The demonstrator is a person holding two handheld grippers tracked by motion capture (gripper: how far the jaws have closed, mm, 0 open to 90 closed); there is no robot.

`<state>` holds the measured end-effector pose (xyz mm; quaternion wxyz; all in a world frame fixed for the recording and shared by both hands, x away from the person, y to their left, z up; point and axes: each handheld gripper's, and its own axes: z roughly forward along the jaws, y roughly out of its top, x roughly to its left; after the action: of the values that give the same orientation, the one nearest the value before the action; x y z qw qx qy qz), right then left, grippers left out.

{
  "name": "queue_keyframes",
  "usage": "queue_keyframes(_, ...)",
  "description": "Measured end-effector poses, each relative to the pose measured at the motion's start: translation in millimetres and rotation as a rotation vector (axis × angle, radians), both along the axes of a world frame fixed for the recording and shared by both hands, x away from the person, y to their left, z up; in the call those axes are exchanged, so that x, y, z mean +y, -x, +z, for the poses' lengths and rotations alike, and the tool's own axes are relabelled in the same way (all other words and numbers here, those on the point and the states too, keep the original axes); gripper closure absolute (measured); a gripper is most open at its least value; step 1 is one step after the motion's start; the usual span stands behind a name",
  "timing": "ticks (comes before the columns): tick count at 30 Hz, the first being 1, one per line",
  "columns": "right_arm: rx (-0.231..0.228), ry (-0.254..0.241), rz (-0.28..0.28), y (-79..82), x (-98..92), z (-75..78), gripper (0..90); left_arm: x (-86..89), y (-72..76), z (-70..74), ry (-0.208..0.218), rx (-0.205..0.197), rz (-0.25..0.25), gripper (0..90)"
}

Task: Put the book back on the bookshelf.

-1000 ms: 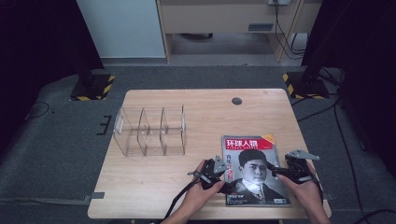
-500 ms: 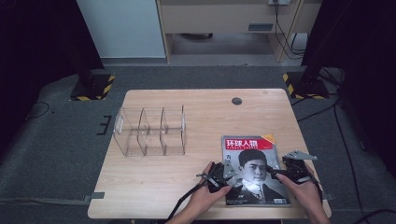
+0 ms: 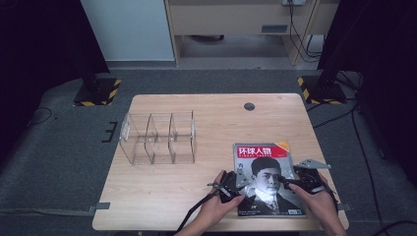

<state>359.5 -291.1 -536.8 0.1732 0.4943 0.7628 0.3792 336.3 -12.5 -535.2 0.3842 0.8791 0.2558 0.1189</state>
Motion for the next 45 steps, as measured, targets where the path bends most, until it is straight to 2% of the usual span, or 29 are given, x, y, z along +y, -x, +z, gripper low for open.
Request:
queue_keyframes(6,-0.006,-0.026,-0.01,0.5,-3.0,2.6,25.1,-0.2,0.0,0.0,-0.001,0.0,0.001,6.7)
queue_keyframes(9,-0.032,-0.052,-0.014,4.1,-1.1,11.3,29.6,-0.4,0.1,-0.2,0.0,-0.001,0.005,6.3)
queue_keyframes(16,-0.075,-0.056,0.008,10.2,1.5,21.5,40.6,-0.5,0.3,-0.1,-0.001,-0.003,0.004,6.3)
queue_keyframes(18,-0.083,-0.066,0.02,11.5,1.8,24.2,44.8,-0.5,0.4,-0.1,-0.002,-0.004,0.004,6.3)
queue_keyframes(19,-0.09,-0.086,0.022,12.3,3.1,26.3,47.7,-0.5,0.4,-0.1,-0.002,-0.005,0.004,6.3)
queue_keyframes(25,-0.098,-0.102,0.059,13.2,6.7,28.6,51.2,-0.5,0.5,-0.1,-0.002,-0.005,0.004,6.3)
queue_keyframes(30,-0.094,-0.134,0.084,13.4,10.7,28.2,51.0,-0.5,0.5,-0.1,-0.002,-0.006,0.005,6.3)
queue_keyframes(31,-0.087,-0.135,0.087,13.3,12.1,27.1,48.5,-0.5,0.6,-0.1,-0.002,-0.006,0.005,6.3)
queue_keyframes(33,-0.079,-0.092,0.092,12.0,17.2,23.6,42.4,-0.5,0.5,-0.1,-0.001,-0.005,0.005,6.3)
queue_keyframes(35,-0.069,-0.069,0.098,10.7,18.5,21.0,41.3,-0.5,0.6,-0.1,-0.002,-0.006,0.005,6.3)
queue_keyframes(39,-0.048,-0.075,0.104,8.7,19.9,18.3,38.8,-0.6,0.6,-0.1,-0.002,-0.006,0.005,6.3)
queue_keyframes(41,-0.013,-0.091,0.109,7.5,22.9,14.6,34.7,-0.6,0.6,-0.1,-0.002,-0.006,0.005,6.3)
queue_keyframes(43,-0.011,-0.077,0.116,7.2,23.2,14.4,34.6,-0.5,0.6,-0.1,-0.003,-0.006,0.005,6.3)
queue_keyframes(45,0.017,-0.039,0.118,6.2,24.2,12.3,35.3,-0.6,0.7,-0.1,-0.002,-0.006,0.005,6.3)
